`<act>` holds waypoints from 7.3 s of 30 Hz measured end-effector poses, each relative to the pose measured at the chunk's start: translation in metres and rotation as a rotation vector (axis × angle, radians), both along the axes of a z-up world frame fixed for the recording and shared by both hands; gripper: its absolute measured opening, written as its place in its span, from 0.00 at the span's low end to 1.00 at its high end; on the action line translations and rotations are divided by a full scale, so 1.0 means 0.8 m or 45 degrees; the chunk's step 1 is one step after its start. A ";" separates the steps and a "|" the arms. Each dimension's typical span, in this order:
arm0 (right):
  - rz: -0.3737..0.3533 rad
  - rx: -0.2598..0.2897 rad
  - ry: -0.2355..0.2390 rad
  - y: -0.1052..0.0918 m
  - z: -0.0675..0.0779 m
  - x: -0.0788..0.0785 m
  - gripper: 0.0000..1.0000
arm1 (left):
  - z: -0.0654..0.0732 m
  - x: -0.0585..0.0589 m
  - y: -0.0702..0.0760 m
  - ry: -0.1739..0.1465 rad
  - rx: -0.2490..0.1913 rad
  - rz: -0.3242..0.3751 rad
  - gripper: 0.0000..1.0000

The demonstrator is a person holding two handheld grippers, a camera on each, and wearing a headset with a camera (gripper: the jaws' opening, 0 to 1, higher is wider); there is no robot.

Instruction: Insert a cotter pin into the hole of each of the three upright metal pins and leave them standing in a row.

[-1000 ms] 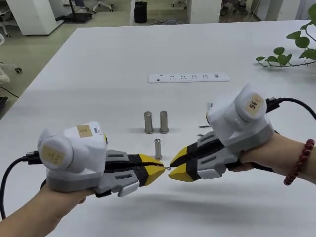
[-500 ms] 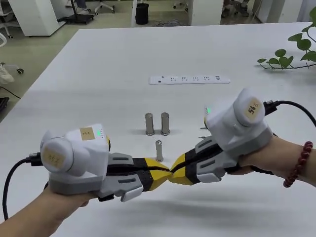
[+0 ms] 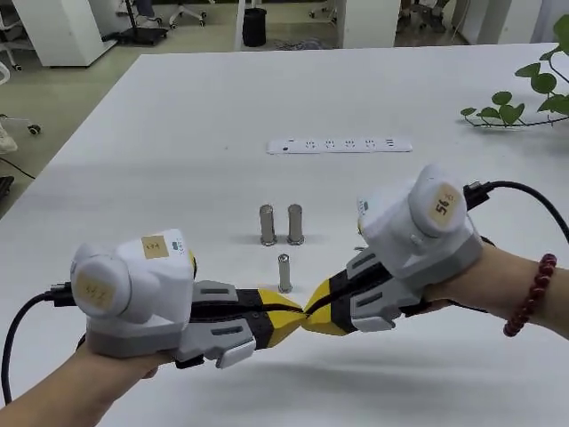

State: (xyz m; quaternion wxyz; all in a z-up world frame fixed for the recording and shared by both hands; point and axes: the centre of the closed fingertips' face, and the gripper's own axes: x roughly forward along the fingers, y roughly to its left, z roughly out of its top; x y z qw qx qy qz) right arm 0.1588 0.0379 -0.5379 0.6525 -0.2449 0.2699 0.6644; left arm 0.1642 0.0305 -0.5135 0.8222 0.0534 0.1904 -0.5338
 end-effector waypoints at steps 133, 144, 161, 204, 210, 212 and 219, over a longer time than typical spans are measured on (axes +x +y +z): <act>-0.003 -0.498 -0.180 -0.008 -0.051 0.127 0.00 | -0.103 0.141 0.025 -0.051 0.202 0.595 0.06; -0.027 -0.451 -0.154 0.001 -0.046 0.126 0.00 | -0.103 0.141 0.025 -0.046 0.197 0.597 0.06; -0.063 -0.368 -0.138 0.020 -0.043 0.127 0.00 | -0.103 0.141 0.026 -0.047 0.190 0.609 0.06; -0.146 -0.285 -0.090 0.014 -0.029 0.126 0.00 | -0.103 0.141 0.027 -0.041 0.187 0.664 0.06; -0.169 -0.267 -0.077 0.012 -0.029 0.125 0.00 | -0.103 0.141 0.027 -0.043 0.188 0.667 0.06; -0.184 -0.269 -0.077 0.010 -0.031 0.128 0.05 | -0.103 0.142 0.027 -0.041 0.188 0.671 0.06; -0.269 -0.226 -0.047 0.001 -0.030 0.131 0.12 | -0.103 0.142 0.027 -0.045 0.198 0.678 0.06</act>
